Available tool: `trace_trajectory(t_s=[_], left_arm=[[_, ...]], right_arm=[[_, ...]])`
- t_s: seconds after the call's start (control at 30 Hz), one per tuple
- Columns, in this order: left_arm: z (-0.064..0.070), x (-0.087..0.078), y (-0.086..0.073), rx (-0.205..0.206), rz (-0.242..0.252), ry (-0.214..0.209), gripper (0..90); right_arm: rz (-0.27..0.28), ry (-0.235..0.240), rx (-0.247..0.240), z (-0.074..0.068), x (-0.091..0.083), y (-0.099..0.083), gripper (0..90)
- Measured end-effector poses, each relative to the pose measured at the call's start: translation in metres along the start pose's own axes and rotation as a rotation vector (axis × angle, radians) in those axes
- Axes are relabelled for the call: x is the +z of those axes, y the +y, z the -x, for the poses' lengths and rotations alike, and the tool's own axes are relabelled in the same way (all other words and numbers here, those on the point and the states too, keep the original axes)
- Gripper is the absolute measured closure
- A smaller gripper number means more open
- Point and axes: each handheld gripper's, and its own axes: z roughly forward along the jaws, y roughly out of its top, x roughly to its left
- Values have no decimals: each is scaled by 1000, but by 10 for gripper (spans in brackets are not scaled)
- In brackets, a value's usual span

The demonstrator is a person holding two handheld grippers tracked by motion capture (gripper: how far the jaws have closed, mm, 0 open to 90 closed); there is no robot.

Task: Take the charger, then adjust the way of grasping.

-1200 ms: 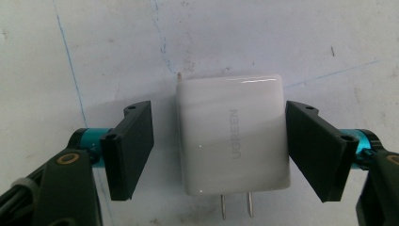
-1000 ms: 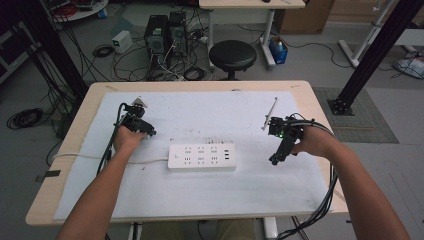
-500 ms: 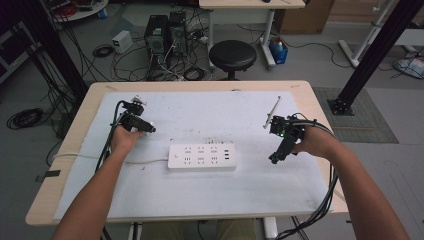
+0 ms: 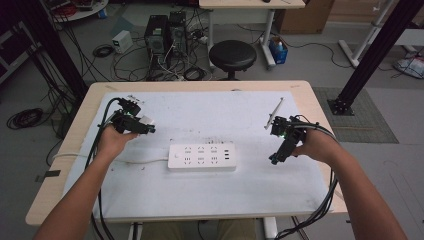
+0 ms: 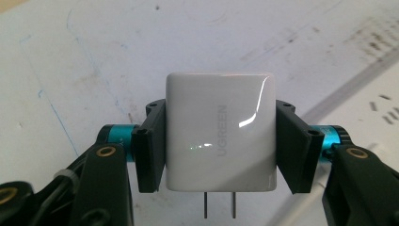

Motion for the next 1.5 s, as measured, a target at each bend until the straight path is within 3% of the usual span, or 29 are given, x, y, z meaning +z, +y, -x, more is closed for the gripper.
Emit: trace_trajectory(t_s=[0.1, 0.23, 0.3, 0.33, 0.4, 0.43, 0.87, 1.17, 1.23, 1.27, 1.3, 1.5], left_arm=[[4, -9, 0, 14, 18, -11, 426], [16, -27, -3, 72, 48, -40, 426], [18, -30, -3, 80, 55, -46, 426], [21, -36, -4, 109, 68, -64, 425], [24, -38, -4, 128, 71, -72, 425], [28, -42, -5, 161, 71, -76, 425], [46, -55, -2, 287, 98, -158, 425], [60, -60, 1, 378, 108, -198, 425], [61, -60, 1, 384, 111, -205, 425], [66, -61, 1, 413, 117, -233, 425], [68, -61, 1, 428, 122, -248, 425], [83, -61, 2, 495, 140, -293, 425]], right_arm=[[9, -7, -4, -3, -2, 0, 13], [13, -15, -9, -7, -5, 0, 13], [16, -15, -7, -7, -5, 0, 13], [19, -21, 1, -9, -6, 0, 13], [20, -20, 2, -9, -7, -1, 13], [22, -22, 6, -9, -8, -1, 13], [71, -56, 47, -15, -12, -6, 13], [104, -32, 162, -17, -14, -6, 13], [112, -32, 173, -17, -14, -7, 13], [118, -28, 188, -18, -14, -7, 13], [137, -6, 229, -19, -15, -8, 13], [224, 54, 320, -24, -13, -10, 13]])
